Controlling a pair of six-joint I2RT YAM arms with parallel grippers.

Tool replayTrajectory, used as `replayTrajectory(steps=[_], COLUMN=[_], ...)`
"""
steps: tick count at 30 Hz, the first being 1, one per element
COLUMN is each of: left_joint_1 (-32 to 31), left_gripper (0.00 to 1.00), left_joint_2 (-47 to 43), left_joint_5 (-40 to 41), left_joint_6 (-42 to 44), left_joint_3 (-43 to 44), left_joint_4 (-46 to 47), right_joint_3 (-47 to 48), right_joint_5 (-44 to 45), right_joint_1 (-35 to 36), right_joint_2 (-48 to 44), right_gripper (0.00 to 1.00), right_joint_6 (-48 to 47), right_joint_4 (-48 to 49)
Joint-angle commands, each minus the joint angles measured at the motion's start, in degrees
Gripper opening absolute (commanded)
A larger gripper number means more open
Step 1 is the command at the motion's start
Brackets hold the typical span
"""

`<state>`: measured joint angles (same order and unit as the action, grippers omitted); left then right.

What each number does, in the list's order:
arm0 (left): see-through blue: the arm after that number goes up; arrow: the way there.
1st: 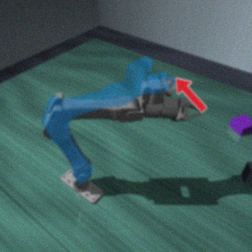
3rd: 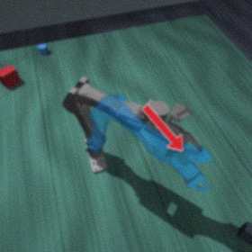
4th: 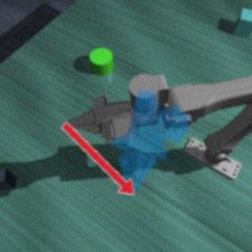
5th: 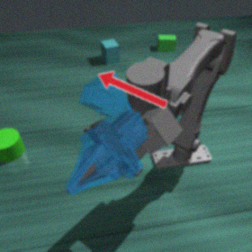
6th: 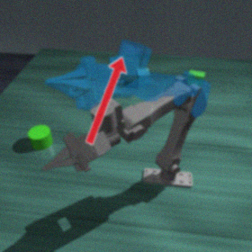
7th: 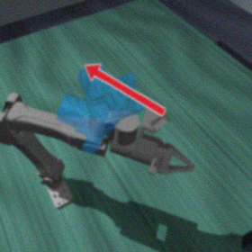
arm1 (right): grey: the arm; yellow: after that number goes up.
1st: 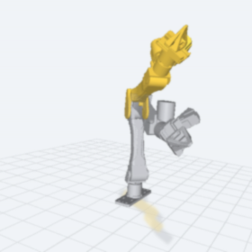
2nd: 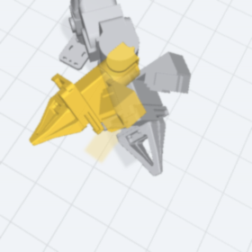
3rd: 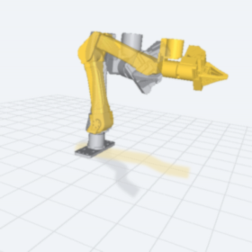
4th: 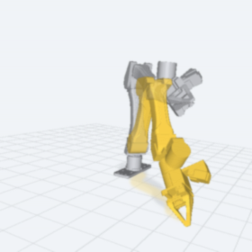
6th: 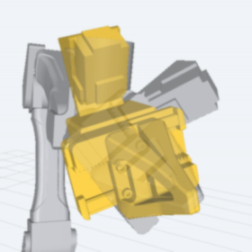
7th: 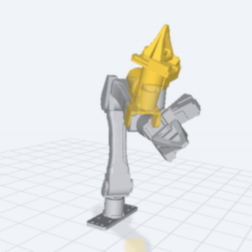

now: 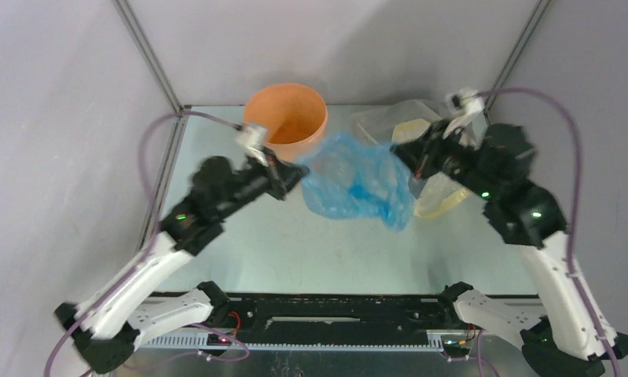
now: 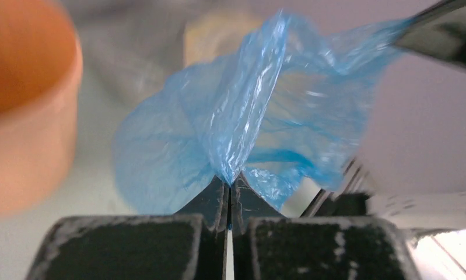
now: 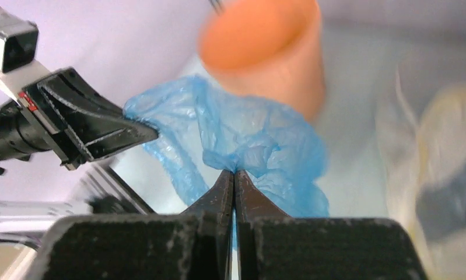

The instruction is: Put the trash bags into the trash bin

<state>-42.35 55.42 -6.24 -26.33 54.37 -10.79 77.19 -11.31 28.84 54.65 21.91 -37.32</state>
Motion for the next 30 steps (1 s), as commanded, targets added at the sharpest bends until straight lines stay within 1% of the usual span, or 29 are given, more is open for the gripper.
replayTrajectory(steps=[1, 3, 4, 5, 6, 8, 10, 11, 14, 16, 18, 20, 23, 25, 26, 27, 30], left_joint_1=[0.1, 0.1, 0.1, 0.1, 0.1, 0.1, -0.1, -0.5, -3.3, -5.8, -8.2, -9.7, -9.9, -9.9, -9.9, -9.9, -9.9], left_gripper=[0.0, 0.0, 0.0, 0.0, 0.0, 0.0, 0.0, 0.0, 0.0, 0.0, 0.0, 0.0, 0.0, 0.0, 0.0, 0.0, 0.0], left_joint_2=[-9.5, -10.7, -11.5, -12.3, -13.3, -14.9, -15.7, -15.7, -14.0, -12.5, -13.0, -15.4, -19.5, -20.6, -20.2, -19.3, -16.1], left_joint_5=[-2.1, -4.6, -5.5, -5.8, -5.8, -5.3, -5.5, -5.2, -3.3, -2.5, -2.3, -2.3, -1.9, -1.7, -2.9, -4.5, -4.8], left_joint_6=[4.5, 5.0, 4.9, 4.9, 4.9, 4.9, 4.5, 3.6, -0.6, -3.8, -5.5, -4.8, -3.5, -4.4, -4.5, -4.7, -4.4], left_joint_3=[19.3, 25.0, 26.0, 25.7, 23.0, 16.8, 4.3, -1.7, -19.0, -26.2, -28.2, -25.5, -15.7, -7.1, -2.3, 4.7, 19.1], left_joint_4=[-12.7, -13.4, -13.2, -12.8, -11.9, -9.9, -7.2, -5.4, 1.6, 6.1, 7.2, 3.2, -6.1, -11.9, -14.3, -16.8, -23.7], right_joint_3=[22.7, 29.1, 29.7, 28.7, 25.7, 14.7, 0.3, -8.9, -26.3, -33.5, -35.9, -34.9, -29.8, -24.3, -19.5, -15.6, -4.7], right_joint_5=[-10.0, -13.8, -14.5, -14.3, -13.4, -10.1, -5.7, -4.2, -3.2, -3.5, -3.2, -2.3, -3.0, -5.3, -6.4, -7.0, -7.8], right_joint_1=[0.0, 0.4, 0.6, 0.9, 1.1, 1.4, 1.3, 1.3, 1.4, 1.5, 1.6, 1.7, 1.7, 1.7, 1.7, 1.7, 1.7], right_joint_2=[2.0, 3.2, 2.9, 2.2, 0.1, -4.4, -9.4, -11.3, -16.4, -20.4, -25.0, -29.7, -31.3, -28.5, -26.6, -24.5, -19.0], right_gripper=[0.0, 0.0, 0.0, 0.0, 0.0, 0.0, 0.0, 0.0, 0.0, 0.0, 0.0, 0.0, 0.0, 0.0, 0.0, 0.0, 0.0], right_joint_6=[-2.7, -2.5, -2.3, -2.5, -2.9, -4.1, -4.1, -3.6, -0.4, 1.9, 2.4, 1.8, 0.5, -0.2, -0.6, -1.0, -2.0], right_joint_4=[2.5, 2.9, 3.4, 3.7, 4.0, 5.1, 5.6, 5.1, 4.6, 4.9, 4.8, 4.9, 5.5, 5.4, 5.0, 4.5, 3.2])
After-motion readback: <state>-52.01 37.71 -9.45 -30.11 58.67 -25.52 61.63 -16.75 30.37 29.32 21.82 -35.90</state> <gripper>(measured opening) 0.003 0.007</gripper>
